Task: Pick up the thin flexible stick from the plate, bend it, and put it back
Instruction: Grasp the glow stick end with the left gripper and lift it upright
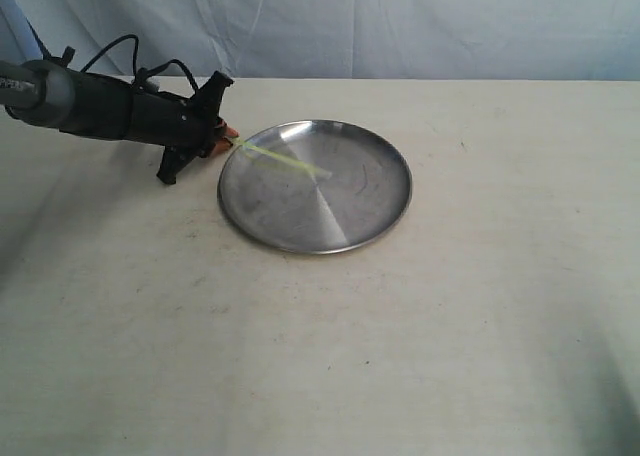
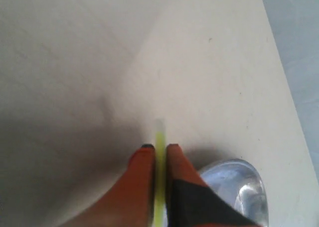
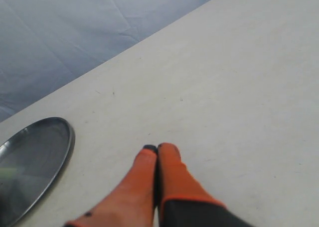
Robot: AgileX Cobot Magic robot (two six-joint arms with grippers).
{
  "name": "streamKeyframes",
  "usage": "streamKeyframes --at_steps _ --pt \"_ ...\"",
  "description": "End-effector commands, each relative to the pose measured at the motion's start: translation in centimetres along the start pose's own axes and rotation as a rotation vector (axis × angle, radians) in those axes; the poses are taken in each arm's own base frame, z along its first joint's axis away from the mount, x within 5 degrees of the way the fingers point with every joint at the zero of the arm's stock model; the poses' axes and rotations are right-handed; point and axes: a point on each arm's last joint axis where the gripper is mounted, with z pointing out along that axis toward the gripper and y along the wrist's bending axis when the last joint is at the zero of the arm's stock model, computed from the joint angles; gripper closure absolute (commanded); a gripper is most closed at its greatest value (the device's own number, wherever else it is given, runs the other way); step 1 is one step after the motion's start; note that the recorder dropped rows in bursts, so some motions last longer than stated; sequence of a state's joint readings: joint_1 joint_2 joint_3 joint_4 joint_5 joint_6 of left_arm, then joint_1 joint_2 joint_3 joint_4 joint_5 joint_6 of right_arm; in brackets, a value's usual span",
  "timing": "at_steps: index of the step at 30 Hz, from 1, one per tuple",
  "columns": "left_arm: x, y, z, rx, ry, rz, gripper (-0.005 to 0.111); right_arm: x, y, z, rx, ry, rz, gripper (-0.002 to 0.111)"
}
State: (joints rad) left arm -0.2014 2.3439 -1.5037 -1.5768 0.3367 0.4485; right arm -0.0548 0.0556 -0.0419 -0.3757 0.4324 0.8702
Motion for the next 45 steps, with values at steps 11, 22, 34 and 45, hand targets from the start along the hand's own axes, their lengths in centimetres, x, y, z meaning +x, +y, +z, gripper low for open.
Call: streamKeyframes --at_steps 11,22,34,45 --pt "0.2 -5.7 -4.8 0.113 0.014 0.199 0.106 0.1 -0.1 0.0 -0.001 -0.004 -0.01 0.108" --pt "2.5 -11.3 -11.6 0.247 0.134 0.507 0.106 0.1 -0.1 0.0 -0.001 -0.004 -0.01 0.108" --pt "7.3 -11.2 -13.7 0.352 0.216 0.547 0.106 -0.1 0.1 0.0 -0.022 -0.029 -0.023 0.108" --pt "10.6 -13.6 -17.2 0.722 0.373 0.71 0.106 -4.1 3.9 -2.0 -0.588 -0.368 0.499 0.108"
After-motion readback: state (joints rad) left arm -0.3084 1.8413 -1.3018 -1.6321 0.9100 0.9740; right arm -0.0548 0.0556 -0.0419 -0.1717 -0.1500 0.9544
